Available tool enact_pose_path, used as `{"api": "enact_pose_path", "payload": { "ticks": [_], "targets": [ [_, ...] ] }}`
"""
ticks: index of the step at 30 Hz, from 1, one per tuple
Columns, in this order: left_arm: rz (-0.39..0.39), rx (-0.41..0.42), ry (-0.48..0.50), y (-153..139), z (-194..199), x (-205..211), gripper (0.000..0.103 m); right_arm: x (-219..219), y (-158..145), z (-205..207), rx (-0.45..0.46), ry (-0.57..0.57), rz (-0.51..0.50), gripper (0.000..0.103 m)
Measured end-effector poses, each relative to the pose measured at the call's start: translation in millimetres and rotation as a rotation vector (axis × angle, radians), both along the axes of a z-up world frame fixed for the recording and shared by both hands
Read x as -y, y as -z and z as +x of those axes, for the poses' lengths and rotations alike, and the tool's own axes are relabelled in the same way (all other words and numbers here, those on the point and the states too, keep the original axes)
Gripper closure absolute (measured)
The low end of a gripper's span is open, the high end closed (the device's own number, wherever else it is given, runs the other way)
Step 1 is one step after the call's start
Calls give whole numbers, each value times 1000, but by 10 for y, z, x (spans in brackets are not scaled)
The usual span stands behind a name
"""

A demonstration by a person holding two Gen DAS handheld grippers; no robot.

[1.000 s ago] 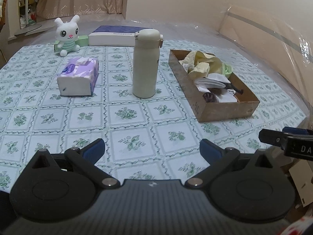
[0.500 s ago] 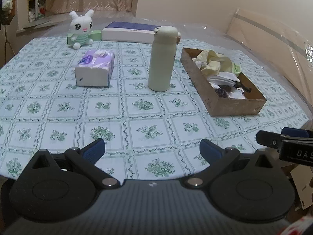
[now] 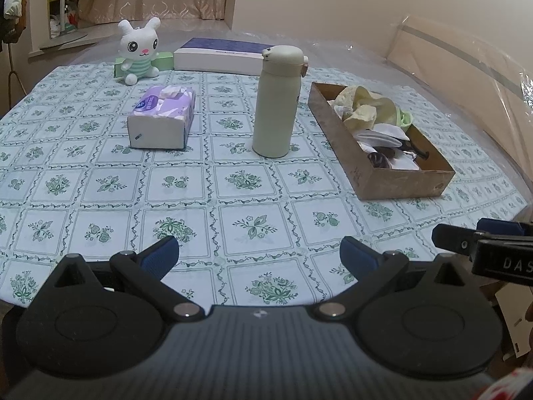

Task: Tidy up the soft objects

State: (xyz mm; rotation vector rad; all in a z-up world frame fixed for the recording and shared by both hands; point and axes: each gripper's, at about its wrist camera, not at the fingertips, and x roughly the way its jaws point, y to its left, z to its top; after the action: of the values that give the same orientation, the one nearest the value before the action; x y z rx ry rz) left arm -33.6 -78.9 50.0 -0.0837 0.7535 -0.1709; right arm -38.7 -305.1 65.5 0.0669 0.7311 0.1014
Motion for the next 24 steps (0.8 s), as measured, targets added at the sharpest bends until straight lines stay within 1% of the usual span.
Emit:
{"api": "enact_pose_path", "payload": {
  "ticks": [24],
  "targets": [
    [-2,6,20,-24,11,57,1,39,-4,12,4,9,4,25]
  ]
}}
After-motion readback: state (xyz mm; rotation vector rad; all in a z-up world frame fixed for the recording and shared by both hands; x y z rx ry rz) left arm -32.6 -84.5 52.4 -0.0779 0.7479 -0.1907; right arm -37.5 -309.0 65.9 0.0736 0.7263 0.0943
